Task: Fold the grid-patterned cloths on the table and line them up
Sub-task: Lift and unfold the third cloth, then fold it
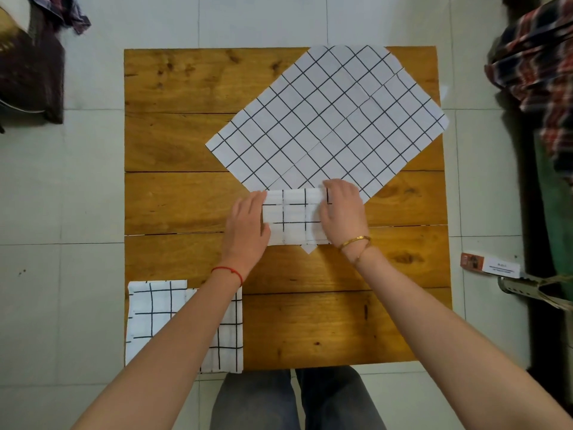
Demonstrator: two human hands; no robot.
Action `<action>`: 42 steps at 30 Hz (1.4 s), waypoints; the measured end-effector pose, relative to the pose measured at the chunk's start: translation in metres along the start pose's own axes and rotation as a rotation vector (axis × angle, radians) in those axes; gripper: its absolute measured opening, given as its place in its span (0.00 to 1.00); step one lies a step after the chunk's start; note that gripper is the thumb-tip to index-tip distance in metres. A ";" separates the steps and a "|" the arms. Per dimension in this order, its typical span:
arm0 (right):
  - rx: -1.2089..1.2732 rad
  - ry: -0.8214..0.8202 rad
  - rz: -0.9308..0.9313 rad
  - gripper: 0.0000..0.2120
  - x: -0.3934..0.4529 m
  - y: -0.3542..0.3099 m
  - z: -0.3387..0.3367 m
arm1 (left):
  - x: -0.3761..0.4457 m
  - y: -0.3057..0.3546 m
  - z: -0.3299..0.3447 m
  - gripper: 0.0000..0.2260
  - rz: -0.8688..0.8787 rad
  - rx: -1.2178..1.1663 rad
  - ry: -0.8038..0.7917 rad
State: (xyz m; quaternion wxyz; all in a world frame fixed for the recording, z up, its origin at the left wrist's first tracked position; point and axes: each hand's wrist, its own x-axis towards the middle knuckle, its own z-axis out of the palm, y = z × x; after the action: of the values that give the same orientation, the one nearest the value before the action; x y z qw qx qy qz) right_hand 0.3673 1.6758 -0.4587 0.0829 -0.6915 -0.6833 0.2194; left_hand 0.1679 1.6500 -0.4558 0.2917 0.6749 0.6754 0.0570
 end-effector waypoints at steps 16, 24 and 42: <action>-0.527 -0.363 -0.275 0.29 -0.010 -0.012 0.026 | -0.001 -0.001 0.018 0.33 0.011 0.355 -0.183; -0.495 -0.290 -0.023 0.29 -0.027 0.039 0.003 | 0.002 -0.003 0.019 0.33 -0.002 0.334 -0.209; -0.417 -0.447 -0.361 0.27 -0.082 -0.018 0.039 | -0.068 -0.013 0.034 0.24 0.098 0.288 -0.107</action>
State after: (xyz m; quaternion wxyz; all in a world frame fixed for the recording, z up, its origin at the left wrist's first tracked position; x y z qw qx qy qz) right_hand 0.3375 1.5894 -0.4709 -0.1743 -0.4966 -0.8257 0.2031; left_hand 0.1668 1.5735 -0.4683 0.2243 0.7439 0.6264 -0.0622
